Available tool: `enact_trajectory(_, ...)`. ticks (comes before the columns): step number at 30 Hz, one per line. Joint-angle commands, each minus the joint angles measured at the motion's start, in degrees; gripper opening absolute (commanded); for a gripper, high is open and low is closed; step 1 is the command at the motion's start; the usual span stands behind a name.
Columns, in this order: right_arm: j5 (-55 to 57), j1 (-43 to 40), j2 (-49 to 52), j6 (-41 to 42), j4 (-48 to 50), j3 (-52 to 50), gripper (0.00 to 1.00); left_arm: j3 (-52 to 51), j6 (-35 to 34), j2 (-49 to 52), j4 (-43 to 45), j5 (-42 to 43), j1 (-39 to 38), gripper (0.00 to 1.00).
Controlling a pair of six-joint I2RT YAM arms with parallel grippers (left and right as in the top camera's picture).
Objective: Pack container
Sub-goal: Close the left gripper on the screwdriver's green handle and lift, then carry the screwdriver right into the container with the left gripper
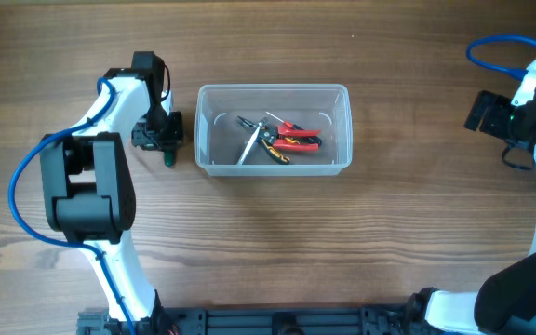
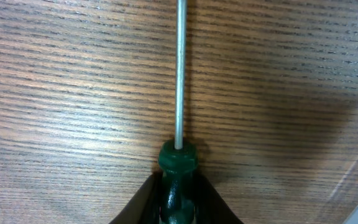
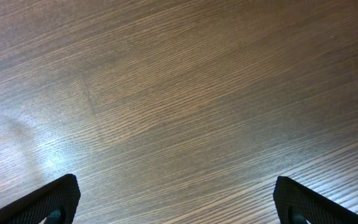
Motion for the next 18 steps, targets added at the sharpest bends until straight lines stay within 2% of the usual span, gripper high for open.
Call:
enact_trajectory(1, -0.28, -0.17, 0.00, 0.74, 0.13, -0.09, 1.00, -0.26, 0.07, 0.37, 0.13, -0.57, 0.28, 0.15)
enact_trajectory(9, -0.28, -0.17, 0.00, 0.74, 0.13, -0.09, 1.00, 2.43, 0.09, -2.29, -0.31, -1.01, 1.62, 0.08)
enact_trajectory(18, -0.28, -0.17, 0.00, 0.74, 0.13, -0.09, 1.00, 9.64, 0.92, -14.32, -2.36, -0.96, 2.80, 0.06)
